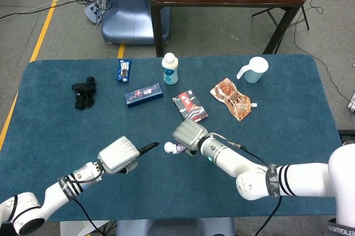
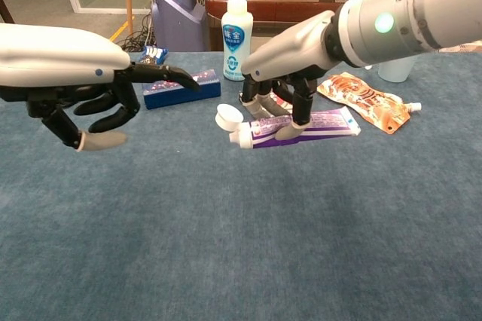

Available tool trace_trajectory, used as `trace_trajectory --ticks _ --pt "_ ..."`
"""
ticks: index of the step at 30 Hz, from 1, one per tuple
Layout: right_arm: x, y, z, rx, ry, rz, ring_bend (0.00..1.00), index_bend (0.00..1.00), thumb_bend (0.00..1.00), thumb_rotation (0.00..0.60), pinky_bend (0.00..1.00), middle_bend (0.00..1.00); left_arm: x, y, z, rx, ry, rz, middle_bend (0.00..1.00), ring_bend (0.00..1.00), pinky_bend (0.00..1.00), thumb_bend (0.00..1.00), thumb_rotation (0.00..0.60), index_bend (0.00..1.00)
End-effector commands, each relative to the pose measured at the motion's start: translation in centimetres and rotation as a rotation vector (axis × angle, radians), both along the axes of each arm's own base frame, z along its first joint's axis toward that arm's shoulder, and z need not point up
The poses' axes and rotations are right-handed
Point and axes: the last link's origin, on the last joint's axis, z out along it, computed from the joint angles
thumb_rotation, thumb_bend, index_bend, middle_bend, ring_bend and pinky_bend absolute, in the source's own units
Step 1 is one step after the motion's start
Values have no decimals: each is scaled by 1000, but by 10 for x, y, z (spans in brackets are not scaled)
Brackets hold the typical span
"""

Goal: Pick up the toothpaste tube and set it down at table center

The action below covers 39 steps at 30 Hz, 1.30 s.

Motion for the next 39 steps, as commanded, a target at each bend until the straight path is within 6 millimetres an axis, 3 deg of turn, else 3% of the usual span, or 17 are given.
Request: trace_trajectory --ticks 1,16,39 --pt "1 -2 -3 1 -1 -7 600 789 850 600 317 692 6 -1 -5 -11 -13 -8 733 746 783 409 600 0" --pt "4 4 -7 23 -40 -7 629 806 849 600 317 705 4 3 -30 -39 -11 15 732 746 783 409 600 0" --pt "6 0 9 -16 -128 -11 689 847 851 600 317 739 -10 3 -31 -18 -21 44 732 738 785 409 600 0"
